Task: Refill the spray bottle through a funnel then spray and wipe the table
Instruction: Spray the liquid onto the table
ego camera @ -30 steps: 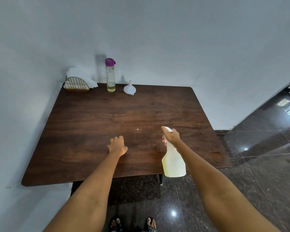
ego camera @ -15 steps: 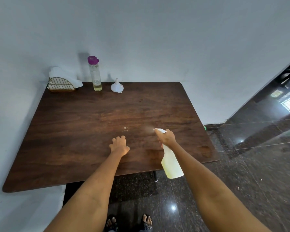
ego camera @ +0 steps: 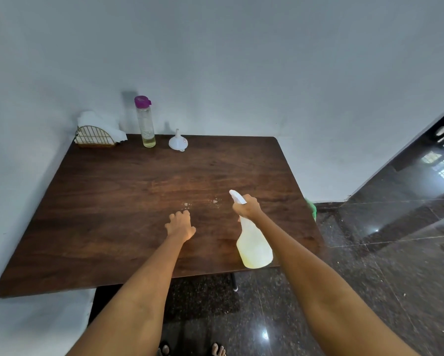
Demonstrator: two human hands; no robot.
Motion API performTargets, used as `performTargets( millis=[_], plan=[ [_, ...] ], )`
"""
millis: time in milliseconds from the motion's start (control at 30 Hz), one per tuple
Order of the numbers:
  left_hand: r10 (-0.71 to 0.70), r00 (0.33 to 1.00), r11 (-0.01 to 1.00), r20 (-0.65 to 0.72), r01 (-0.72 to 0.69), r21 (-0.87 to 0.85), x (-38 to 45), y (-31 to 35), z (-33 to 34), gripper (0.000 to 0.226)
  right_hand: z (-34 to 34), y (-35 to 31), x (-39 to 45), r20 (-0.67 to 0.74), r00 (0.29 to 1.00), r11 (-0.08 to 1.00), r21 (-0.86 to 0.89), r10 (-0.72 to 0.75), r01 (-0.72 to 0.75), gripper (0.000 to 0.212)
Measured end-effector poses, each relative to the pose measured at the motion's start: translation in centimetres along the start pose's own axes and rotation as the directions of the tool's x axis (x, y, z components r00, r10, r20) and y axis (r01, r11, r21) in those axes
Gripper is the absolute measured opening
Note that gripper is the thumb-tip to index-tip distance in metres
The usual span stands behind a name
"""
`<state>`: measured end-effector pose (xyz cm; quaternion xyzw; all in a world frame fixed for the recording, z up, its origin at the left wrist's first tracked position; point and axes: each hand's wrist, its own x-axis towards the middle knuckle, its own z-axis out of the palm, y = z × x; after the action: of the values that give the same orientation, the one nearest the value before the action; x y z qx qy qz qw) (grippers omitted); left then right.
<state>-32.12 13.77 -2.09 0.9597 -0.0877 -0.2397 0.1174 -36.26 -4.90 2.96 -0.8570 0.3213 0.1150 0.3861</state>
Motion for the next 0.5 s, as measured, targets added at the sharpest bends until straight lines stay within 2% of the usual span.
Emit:
performTargets(
  millis=[67,167,300,400,500],
  plan=[
    [-0.011,1.0,1.0,-0.02,0.011,-0.011,0.0,0.5,-0.4,0.052,-0.9,-0.7,0.7,-0.03,0.997,0.997,0.03,-0.071,0.072,0.035],
    [-0.036,0.998,0.999,-0.057,0.034,-0.026,0.3,1.0,-1.7,0.052,-1.9,-1.9,2.0,-0.173,0.961,0.962,0.131,-0.217,0.241,0.018],
    [-0.073,0.99,0.996,-0.118,0.065,-0.066,0.8,1.1,-3.6,0.044,-2.4,-3.6,3.3,-0.29,0.858,0.851,0.198,-0.423,0.486,0.021],
    [-0.103,0.987,0.992,-0.125,0.093,-0.087,1.5,0.4,-4.6,0.046,-1.7,-5.2,4.5,-0.386,0.806,0.797,0.235,-0.449,0.557,0.02],
    [-0.151,0.981,0.983,-0.119,0.136,-0.123,3.2,-0.5,-5.4,0.047,-0.9,-7.5,6.7,-0.458,0.783,0.769,0.279,-0.42,0.576,0.02]
  ],
)
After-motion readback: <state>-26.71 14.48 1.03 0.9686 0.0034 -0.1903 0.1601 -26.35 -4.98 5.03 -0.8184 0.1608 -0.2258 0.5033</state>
